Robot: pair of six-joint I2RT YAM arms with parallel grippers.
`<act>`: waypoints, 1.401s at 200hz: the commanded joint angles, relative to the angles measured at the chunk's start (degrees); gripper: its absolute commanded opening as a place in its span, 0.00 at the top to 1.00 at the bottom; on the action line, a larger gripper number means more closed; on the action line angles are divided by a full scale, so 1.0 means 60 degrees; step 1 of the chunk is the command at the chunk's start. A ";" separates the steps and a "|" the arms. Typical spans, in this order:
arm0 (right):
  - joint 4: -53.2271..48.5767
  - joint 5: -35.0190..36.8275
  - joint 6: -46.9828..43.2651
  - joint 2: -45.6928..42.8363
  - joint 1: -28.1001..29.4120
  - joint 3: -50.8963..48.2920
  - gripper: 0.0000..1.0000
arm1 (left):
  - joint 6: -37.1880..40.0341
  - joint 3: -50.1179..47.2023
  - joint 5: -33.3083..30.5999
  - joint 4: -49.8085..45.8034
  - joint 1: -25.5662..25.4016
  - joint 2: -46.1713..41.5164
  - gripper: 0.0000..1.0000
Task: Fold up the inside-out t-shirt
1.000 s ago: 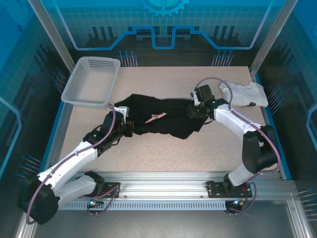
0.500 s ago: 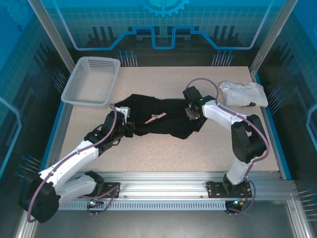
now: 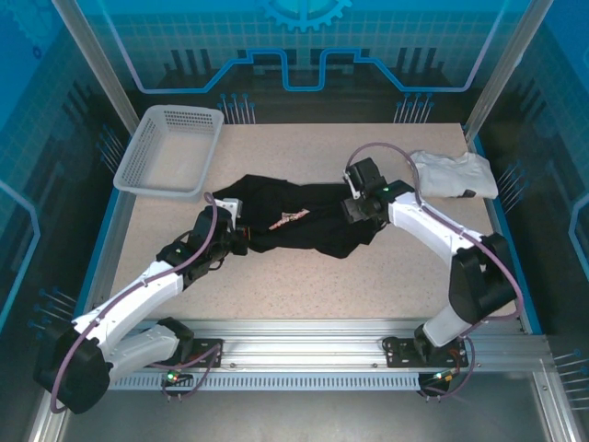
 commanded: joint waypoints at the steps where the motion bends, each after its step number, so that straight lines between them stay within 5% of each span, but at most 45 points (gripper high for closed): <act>1: 0.0064 -0.0274 -0.0131 0.0677 0.0012 0.0408 0.47 | 0.0066 0.0083 0.0091 0.0094 0.0065 -0.0027 0.96; 60: 0.0393 -0.0059 -0.0282 0.1959 -0.0118 0.1156 0.69 | 0.0082 0.0056 0.0031 0.0081 0.0066 -0.0042 0.96; 101: 0.0709 -0.0225 -0.0481 0.1344 -0.0202 0.1205 0.99 | 0.0037 0.0103 -0.0139 0.0107 0.0080 -0.0083 0.97; 178: 0.2100 -0.4276 0.1305 -0.4315 -0.2248 0.1147 1.00 | -0.0330 0.2348 -0.1535 0.0254 0.0528 -0.1936 1.00; 246: 0.1421 -0.3438 0.1572 -0.6829 -0.2665 0.3765 1.00 | 0.0603 0.6707 -0.1250 0.0079 0.0725 -0.2622 1.00; 280: 0.0919 -0.2987 0.1436 -0.6730 -0.2666 0.4022 1.00 | 0.1446 0.7377 -0.2467 -0.0307 0.0839 -0.1463 1.00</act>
